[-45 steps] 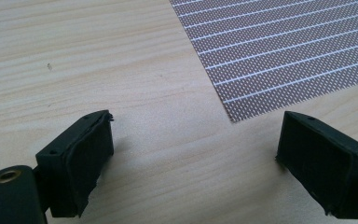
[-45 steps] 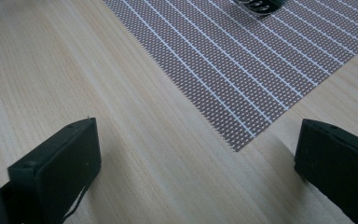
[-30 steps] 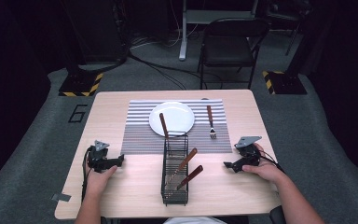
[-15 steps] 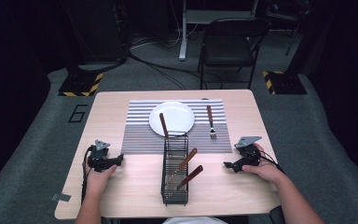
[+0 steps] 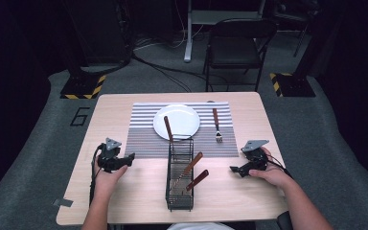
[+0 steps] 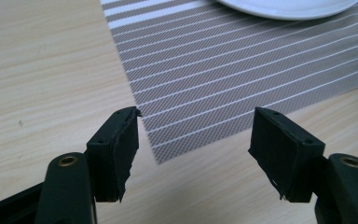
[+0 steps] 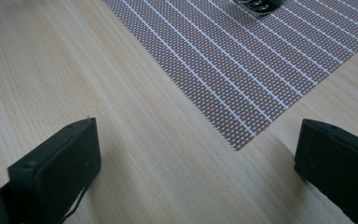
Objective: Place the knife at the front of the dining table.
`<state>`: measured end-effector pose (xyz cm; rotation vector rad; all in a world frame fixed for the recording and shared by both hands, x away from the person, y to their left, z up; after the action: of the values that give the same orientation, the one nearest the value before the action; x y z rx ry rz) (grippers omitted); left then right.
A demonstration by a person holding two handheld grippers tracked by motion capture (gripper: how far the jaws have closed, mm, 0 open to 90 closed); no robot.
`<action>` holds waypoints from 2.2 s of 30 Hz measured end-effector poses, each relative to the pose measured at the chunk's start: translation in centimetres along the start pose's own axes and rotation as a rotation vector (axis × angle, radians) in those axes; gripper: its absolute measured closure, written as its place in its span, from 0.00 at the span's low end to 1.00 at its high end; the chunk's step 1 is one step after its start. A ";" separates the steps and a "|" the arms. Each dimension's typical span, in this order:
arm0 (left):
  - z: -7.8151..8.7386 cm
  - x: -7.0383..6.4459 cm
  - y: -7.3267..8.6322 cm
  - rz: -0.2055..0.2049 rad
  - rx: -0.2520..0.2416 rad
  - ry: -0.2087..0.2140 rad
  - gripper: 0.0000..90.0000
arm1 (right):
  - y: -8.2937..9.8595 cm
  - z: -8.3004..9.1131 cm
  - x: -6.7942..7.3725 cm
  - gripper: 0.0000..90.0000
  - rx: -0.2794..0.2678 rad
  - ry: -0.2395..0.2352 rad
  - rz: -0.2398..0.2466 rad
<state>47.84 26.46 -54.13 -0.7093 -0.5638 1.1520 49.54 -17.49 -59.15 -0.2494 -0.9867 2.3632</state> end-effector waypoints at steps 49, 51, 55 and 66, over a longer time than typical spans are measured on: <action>4.7 -9.8 -10.4 -0.106 -0.118 0.255 0.52 | 0.0 0.0 0.0 0.00 -0.001 0.000 0.000; 4.5 -10.1 -10.5 -0.114 -0.112 0.261 0.52 | 0.0 0.0 0.0 0.00 0.000 0.000 0.000; 4.1 -10.6 -10.6 -0.108 -0.112 0.274 0.51 | 0.0 0.0 0.0 0.00 0.000 0.000 0.000; 3.7 -12.2 -11.0 -0.106 -0.113 0.314 0.56 | 0.0 0.0 0.0 0.00 -0.001 0.000 0.000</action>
<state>48.10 13.02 -43.94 -0.9273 -0.3972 0.8932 49.54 -17.49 -59.15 -0.2501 -0.9872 2.3627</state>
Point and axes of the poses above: each handheld gripper's, and its own axes: z roughly backward along the jaws, y roughly out of its underside, x roughly to its left, the point moved 9 cm from there along -z, roughly forward along the jaws, and after that the axes turned 3 degrees about -y, right-handed, at the moved point
